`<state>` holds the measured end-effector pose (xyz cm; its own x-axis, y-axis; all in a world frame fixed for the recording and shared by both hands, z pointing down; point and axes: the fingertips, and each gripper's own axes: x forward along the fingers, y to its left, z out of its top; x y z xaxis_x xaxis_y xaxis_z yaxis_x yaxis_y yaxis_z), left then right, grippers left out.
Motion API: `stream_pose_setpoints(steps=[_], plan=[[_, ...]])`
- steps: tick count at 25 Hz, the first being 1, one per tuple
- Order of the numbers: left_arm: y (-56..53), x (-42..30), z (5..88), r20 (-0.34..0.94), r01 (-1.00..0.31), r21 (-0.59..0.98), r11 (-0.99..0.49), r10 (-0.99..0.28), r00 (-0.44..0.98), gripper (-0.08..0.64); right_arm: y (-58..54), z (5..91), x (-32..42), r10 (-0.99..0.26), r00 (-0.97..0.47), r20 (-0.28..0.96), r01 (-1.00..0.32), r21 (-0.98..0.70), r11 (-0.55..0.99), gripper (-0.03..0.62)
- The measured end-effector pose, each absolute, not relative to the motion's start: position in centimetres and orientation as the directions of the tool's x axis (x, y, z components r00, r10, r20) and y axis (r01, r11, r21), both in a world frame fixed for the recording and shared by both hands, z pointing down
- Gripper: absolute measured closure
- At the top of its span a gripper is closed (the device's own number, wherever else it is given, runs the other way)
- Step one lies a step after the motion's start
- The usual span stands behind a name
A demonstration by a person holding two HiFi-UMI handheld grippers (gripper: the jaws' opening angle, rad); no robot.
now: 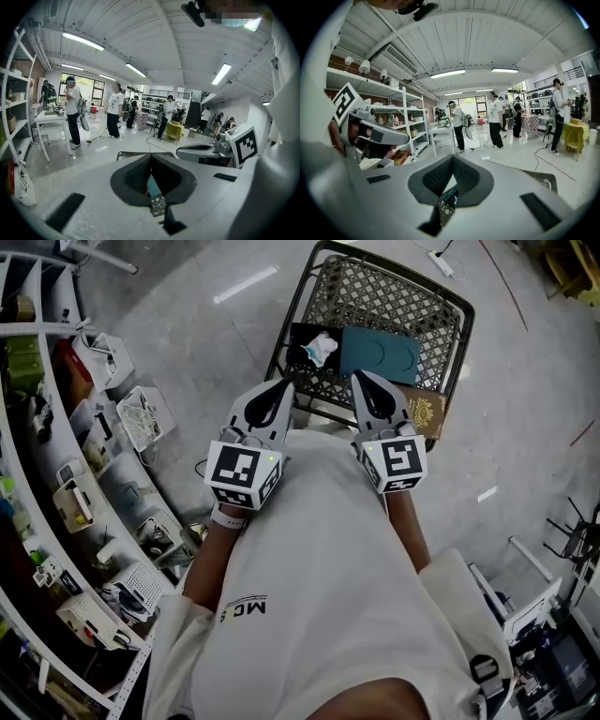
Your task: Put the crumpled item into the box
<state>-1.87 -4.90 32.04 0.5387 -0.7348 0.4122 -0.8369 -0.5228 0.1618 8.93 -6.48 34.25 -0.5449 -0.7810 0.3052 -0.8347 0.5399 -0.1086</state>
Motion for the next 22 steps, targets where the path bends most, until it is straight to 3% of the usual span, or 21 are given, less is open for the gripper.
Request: stream_pose_setpoints(steps=[22], plan=[[-3.2, -1.0, 32.2, 0.415, -0.828, 0.172, -0.534, -0.723, 0.552, 0.540, -4.9, 34.7, 10.9, -0.802, -0.501, 0.326, -0.864, -0.139, 0.484, 0.577]])
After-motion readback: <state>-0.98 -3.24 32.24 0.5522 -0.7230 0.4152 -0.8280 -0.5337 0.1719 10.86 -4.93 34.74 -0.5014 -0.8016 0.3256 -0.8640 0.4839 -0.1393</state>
